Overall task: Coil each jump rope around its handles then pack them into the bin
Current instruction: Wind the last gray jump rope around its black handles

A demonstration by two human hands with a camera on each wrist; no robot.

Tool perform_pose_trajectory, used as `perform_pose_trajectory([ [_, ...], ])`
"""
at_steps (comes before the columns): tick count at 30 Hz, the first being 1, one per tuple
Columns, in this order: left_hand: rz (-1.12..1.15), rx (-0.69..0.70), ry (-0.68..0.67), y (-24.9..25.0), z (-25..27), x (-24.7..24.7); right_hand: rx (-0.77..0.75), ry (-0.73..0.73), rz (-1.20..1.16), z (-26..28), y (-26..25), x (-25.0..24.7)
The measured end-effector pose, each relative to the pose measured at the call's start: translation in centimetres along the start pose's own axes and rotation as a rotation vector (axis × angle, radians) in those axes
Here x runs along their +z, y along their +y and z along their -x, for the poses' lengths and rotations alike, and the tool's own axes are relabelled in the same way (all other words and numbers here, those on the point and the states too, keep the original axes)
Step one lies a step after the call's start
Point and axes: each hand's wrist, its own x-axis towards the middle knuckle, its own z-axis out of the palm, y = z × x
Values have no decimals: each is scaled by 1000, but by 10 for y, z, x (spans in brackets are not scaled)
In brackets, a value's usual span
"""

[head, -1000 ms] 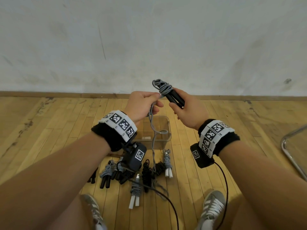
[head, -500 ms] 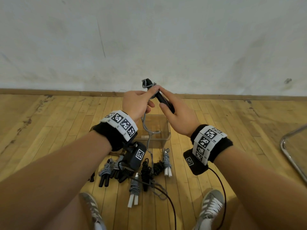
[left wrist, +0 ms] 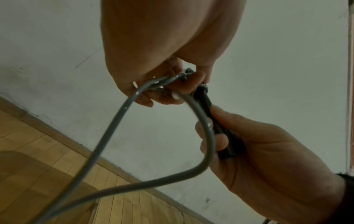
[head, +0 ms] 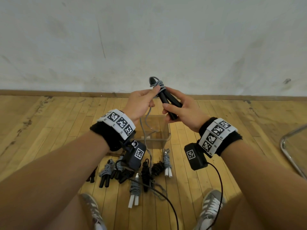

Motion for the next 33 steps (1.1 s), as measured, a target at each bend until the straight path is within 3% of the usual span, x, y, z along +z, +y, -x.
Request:
perform_pose_trajectory([
  [9, -37, -84, -200, -2, 2, -1, -103, 243, 413, -12, 11, -17],
  [12, -55, -72, -235, -3, 0, -3, -171, 261, 618, -13, 16, -20],
  [16, 49, -102, -168, -4, -1, 2, -191, 258, 761, -14, 17, -20],
  [22, 8, -87, -60, -2, 0, 11, -201, 266, 863, -13, 19, -10],
  [33, -134, 12, 173, -8, -4, 5, -311, 102, 533, -8, 17, 3],
])
